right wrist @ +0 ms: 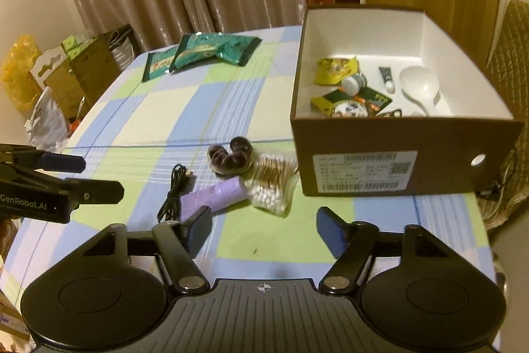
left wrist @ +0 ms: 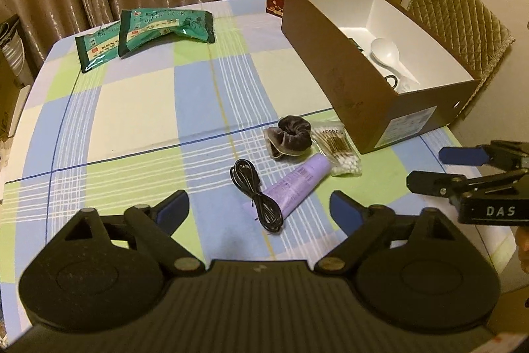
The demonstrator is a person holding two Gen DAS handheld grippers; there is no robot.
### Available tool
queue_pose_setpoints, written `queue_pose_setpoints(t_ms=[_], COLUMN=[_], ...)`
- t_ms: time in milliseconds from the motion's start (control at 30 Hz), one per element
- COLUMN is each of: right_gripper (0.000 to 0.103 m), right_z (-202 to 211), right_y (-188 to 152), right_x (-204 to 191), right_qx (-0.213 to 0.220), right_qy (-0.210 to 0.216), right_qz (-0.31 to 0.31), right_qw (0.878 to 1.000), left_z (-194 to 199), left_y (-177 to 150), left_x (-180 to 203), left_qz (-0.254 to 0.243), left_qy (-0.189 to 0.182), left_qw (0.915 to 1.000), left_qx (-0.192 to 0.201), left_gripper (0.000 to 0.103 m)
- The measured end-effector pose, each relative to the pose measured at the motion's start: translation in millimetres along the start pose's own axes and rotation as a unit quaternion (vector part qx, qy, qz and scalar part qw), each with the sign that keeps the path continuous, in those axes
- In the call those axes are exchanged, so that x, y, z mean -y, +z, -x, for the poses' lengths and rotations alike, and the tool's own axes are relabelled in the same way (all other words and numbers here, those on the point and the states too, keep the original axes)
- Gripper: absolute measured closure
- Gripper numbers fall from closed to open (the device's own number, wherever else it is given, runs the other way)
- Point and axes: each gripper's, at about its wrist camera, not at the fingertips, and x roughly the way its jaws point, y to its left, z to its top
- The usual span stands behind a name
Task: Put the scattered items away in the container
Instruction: 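Withdraw both tools from the box toward the remaining items, then grasp the black cable with the left gripper while the right grasps the cotton swab bag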
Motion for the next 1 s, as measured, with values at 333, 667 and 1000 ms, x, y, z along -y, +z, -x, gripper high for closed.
queue_pose_setpoints(t_ms=[333,667,1000], right_gripper=[0.056,0.056,0.056], right_z=[-27,-39,-55], right_y=[-7,-7,-4], right_x=[10,20,11], right_qx=[-0.018,-0.029,-0.012], right_qy=[0.0,-0.008,-0.009], right_qz=[-0.019,-0.042,-0.051], right_qw=[1.0,0.999,0.999], left_z=[-35,-84,-123], left_y=[1,18,18], left_x=[-7,-21,-39], left_qz=[0.003,0.03,0.053], left_qy=[-0.013,-0.027,-0.042], left_qw=[0.9996,0.9978,0.9938], left_qx=[-0.023,-0.052,-0.088], left_gripper=[0.027,0.052,0.084])
